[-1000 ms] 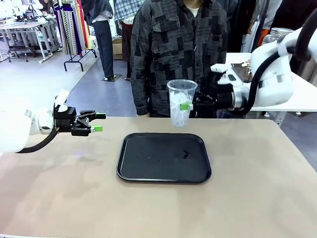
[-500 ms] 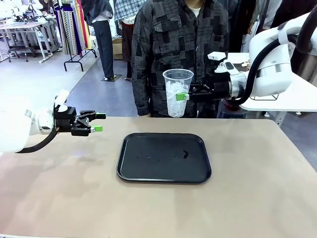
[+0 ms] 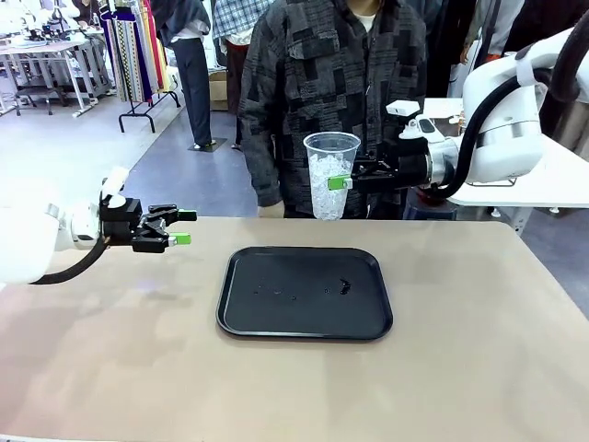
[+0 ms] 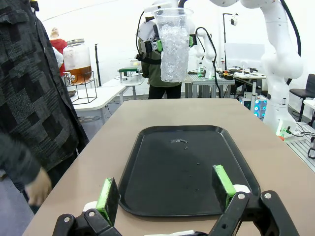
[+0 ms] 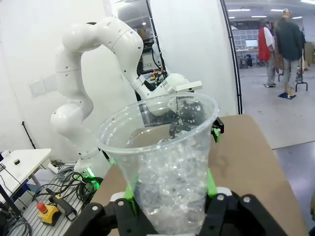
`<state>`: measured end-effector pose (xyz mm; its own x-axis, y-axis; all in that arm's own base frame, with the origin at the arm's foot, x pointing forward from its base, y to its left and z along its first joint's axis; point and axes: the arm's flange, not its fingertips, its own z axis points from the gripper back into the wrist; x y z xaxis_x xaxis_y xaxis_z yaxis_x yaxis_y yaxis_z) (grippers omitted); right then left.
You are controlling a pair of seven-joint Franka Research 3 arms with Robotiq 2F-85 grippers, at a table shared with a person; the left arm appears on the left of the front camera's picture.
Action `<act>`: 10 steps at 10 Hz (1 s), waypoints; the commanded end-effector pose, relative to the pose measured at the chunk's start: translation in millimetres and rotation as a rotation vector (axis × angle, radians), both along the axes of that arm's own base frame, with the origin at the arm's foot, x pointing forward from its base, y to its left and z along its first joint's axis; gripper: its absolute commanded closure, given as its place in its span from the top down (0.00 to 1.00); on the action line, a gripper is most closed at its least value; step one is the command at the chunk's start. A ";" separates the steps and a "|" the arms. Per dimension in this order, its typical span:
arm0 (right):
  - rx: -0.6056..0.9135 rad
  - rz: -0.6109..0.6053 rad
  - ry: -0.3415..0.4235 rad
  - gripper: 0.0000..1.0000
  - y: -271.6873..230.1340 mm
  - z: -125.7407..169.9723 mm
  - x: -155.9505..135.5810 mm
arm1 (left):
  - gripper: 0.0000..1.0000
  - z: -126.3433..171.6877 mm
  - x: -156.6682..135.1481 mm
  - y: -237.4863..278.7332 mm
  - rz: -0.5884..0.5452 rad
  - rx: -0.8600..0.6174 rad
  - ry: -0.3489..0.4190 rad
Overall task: Pour the drink into the iced cup.
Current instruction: Open the gripper to release the iced cup you were holding.
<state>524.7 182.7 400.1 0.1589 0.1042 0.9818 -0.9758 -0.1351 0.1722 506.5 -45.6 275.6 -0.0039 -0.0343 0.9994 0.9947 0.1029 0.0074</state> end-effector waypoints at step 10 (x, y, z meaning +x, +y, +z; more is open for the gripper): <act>0.009 0.008 -0.005 0.62 -0.4 5.8 -1.2 | 1.00 2.0 -0.2 -0.3 0.003 -0.004 -0.002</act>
<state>524.7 182.7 400.1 0.1589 0.1042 0.9818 -0.9757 -0.1351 0.1722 506.5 -45.6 275.6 -0.0039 -0.0343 0.9994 0.9947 0.1029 0.0075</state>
